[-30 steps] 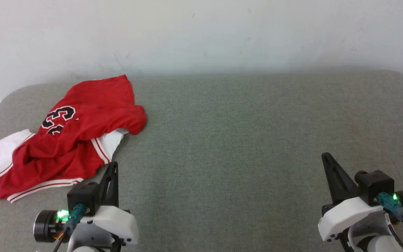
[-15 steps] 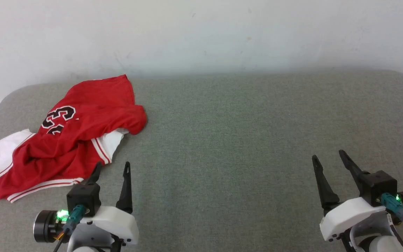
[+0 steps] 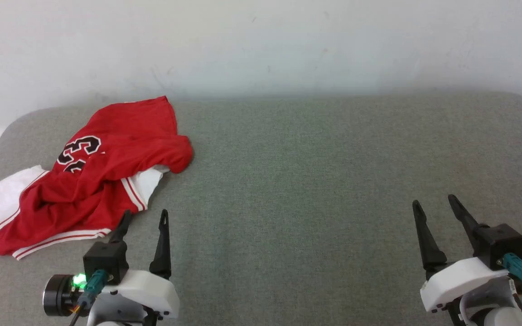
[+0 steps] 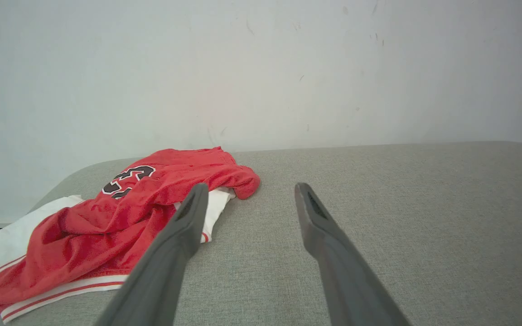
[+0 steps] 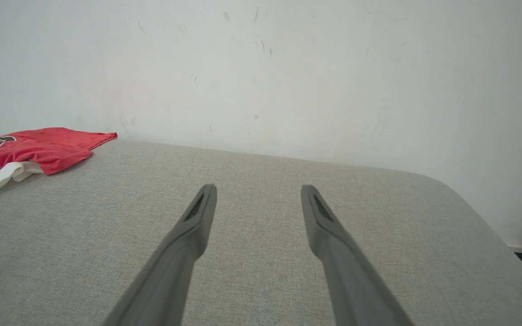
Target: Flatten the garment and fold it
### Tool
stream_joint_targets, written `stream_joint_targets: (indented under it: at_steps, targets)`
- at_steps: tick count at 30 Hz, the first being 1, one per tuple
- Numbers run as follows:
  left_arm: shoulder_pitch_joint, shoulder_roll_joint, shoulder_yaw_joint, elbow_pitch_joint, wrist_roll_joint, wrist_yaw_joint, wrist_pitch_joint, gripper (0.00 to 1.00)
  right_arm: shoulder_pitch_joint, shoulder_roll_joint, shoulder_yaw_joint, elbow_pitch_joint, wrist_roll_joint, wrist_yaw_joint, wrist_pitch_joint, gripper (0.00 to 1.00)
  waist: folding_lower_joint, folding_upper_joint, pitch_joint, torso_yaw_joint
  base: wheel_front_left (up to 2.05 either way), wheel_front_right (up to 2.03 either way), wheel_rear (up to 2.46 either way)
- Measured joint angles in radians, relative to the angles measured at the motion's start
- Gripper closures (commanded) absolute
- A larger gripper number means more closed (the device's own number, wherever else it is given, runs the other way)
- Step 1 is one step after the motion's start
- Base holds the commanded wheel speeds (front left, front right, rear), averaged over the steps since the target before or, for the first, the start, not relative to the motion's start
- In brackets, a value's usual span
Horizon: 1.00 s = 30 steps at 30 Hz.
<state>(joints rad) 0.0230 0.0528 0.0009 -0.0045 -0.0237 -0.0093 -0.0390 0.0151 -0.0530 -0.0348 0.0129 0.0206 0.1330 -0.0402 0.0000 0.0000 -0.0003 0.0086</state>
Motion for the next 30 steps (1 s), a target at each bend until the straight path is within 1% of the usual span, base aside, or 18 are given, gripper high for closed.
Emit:
stream_joint_targets:
  at_steps: [15,30]
  targets:
    - [0.024,0.0,0.001,-0.003,-0.026,0.007,-0.033,0.0,0.013,0.0,-0.012,0.002,0.001,0.0,-0.031,0.0,0.0,0.0,-0.009,0.048,0.0,0.0,0.0]
    - [0.054,0.0,0.002,-0.007,-0.048,0.016,-0.061,0.0,0.017,0.0,0.008,0.013,0.006,0.0,-0.061,0.0,-0.0001,0.0,-0.018,0.132,0.0,0.0,0.0]
